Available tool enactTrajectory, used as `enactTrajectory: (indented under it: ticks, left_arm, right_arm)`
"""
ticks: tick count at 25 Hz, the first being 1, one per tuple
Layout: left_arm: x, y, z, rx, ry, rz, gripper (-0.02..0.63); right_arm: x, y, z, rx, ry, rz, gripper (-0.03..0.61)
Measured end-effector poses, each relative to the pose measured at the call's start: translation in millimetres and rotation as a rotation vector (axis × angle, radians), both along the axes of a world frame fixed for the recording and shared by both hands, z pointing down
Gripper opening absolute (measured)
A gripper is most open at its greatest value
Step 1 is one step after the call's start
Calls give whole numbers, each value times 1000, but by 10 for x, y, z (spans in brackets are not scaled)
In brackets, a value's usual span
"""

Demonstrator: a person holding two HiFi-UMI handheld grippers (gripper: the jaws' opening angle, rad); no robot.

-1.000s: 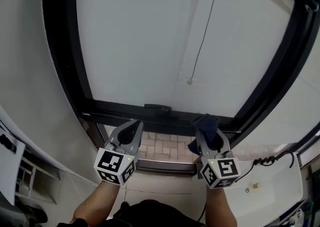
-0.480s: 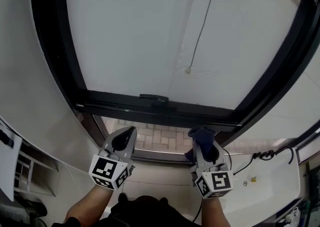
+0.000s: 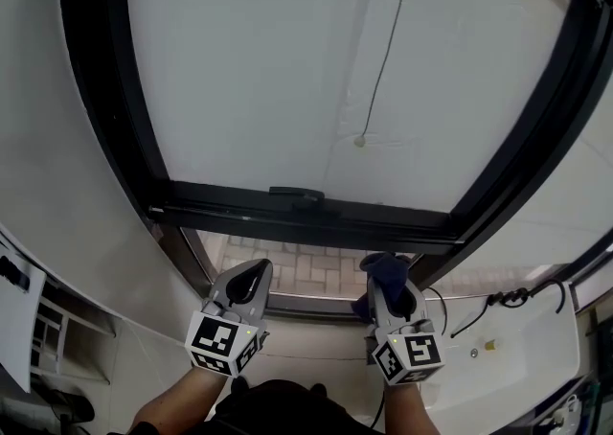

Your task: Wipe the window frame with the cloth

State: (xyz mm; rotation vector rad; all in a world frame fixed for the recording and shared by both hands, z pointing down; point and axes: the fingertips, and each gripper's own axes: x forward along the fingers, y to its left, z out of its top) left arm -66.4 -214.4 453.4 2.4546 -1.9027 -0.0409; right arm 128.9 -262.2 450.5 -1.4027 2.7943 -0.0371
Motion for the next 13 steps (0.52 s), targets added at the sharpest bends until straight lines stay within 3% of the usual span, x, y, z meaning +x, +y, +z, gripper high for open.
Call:
enactTrajectory:
  ticks: [13]
  left_arm:
    - [55, 72, 96, -26, -11, 5, -6]
  right_arm:
    - [63, 91, 33, 1, 12, 2, 117]
